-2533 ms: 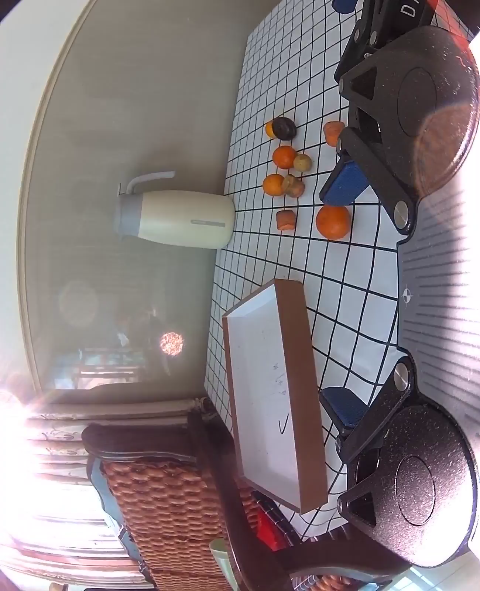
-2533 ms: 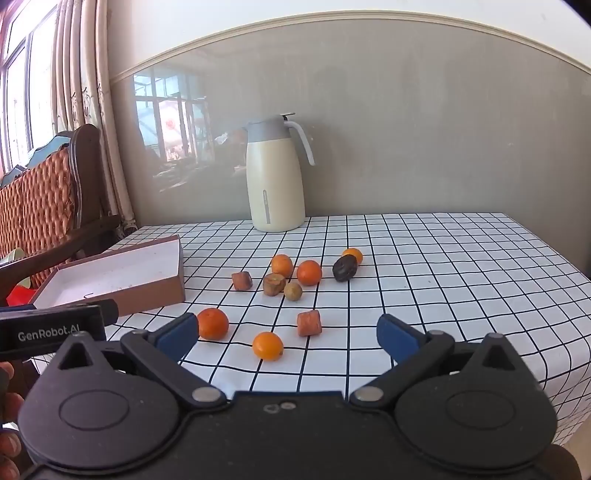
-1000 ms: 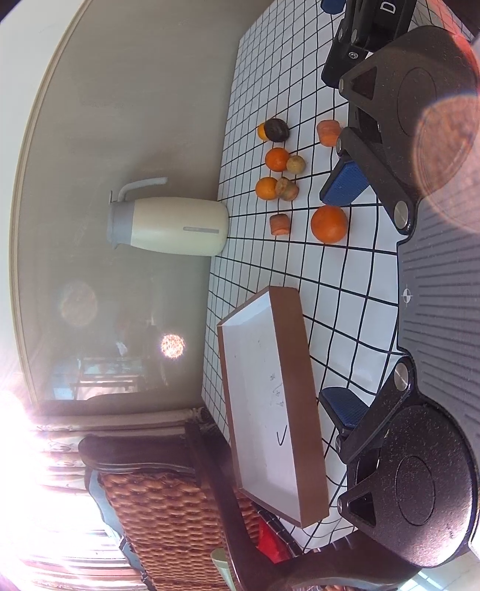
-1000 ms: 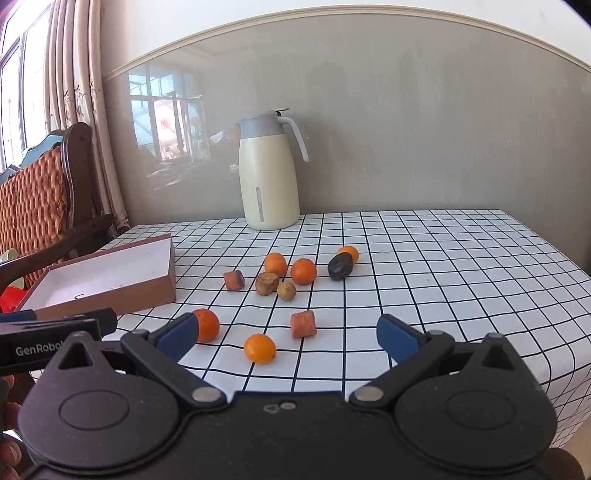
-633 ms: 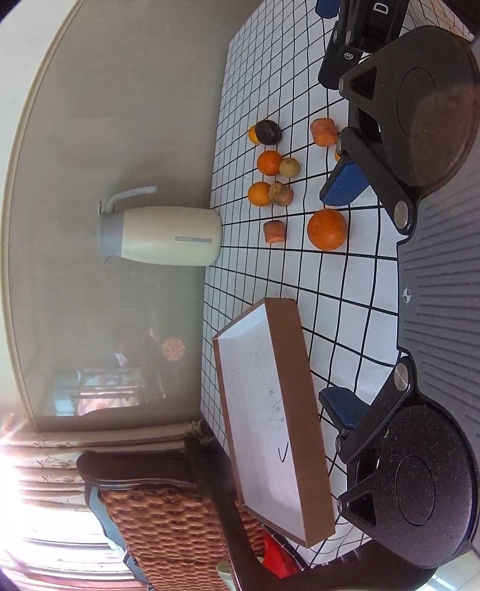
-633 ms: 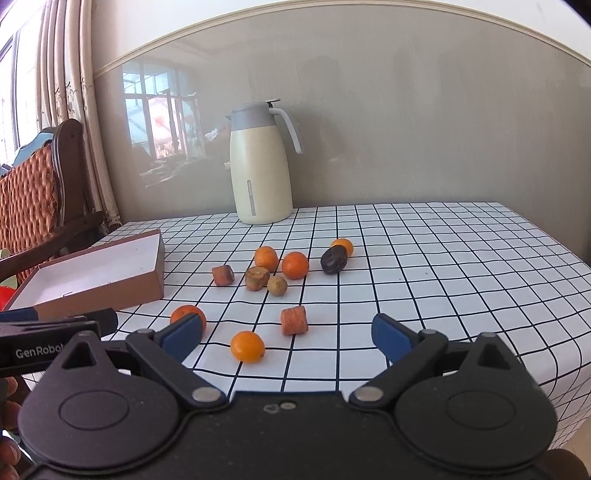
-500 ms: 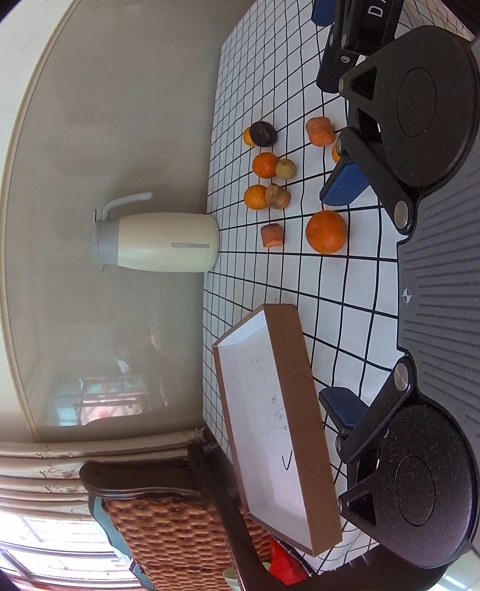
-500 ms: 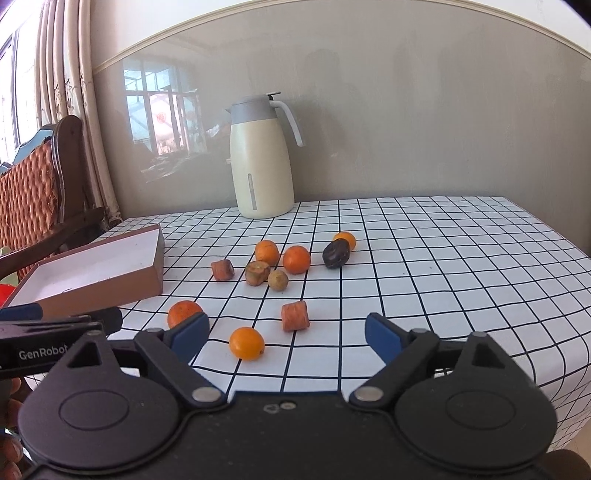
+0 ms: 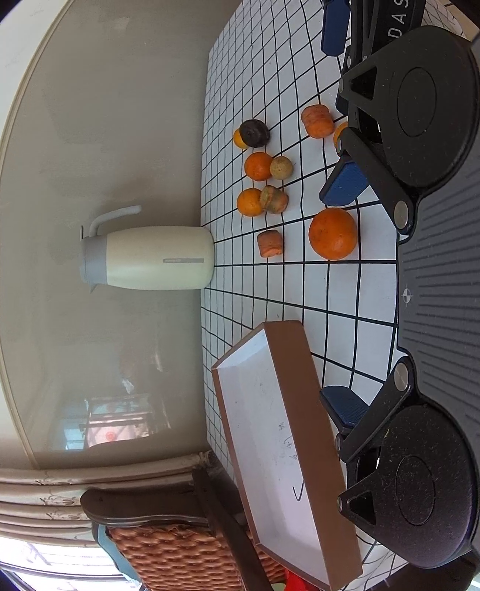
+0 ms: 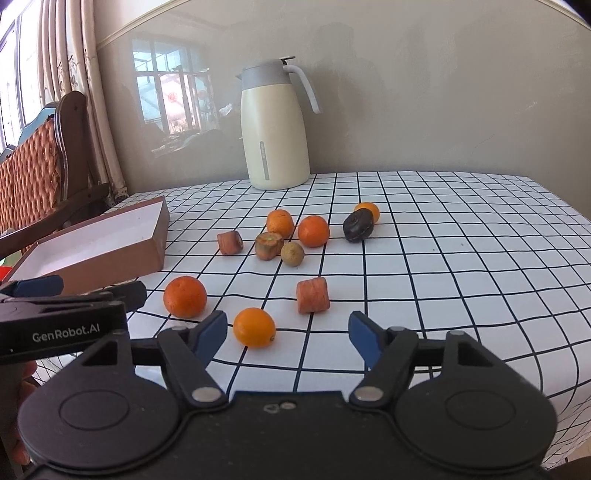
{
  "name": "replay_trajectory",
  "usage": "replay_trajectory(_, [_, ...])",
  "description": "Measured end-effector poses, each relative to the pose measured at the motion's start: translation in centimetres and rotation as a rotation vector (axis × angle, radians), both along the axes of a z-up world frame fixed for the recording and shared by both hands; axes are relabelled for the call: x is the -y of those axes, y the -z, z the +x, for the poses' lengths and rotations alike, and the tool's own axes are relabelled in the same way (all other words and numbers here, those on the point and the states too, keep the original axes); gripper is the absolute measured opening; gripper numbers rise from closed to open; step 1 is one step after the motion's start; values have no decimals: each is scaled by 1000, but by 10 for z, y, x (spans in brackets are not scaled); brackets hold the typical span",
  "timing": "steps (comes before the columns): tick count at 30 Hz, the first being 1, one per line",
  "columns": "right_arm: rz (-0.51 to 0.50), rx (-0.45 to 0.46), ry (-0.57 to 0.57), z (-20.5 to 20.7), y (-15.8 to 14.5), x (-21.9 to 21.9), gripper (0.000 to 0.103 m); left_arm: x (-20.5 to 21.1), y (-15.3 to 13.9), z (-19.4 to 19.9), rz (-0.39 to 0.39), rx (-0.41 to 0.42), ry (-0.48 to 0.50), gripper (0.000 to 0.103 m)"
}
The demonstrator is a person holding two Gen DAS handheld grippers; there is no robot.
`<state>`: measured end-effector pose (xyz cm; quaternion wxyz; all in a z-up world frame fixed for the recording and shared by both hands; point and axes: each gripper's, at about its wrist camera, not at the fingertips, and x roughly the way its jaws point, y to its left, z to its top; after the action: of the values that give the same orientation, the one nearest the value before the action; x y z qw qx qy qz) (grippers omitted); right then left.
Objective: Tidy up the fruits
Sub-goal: 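Grasp the carrot piece with the right tool while the left tool grasps an orange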
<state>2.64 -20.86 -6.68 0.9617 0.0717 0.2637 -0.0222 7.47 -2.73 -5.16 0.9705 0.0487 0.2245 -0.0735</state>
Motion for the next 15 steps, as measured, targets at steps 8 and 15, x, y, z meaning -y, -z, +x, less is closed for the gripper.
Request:
replay_trajectory(8, [15, -8, -13, 13, 6, 1, 51, 8, 10, 15, 25, -7, 24, 103])
replay_trajectory(15, [17, 11, 29, 25, 4, 16, 49, 19, 16, 22, 33, -6, 53, 103])
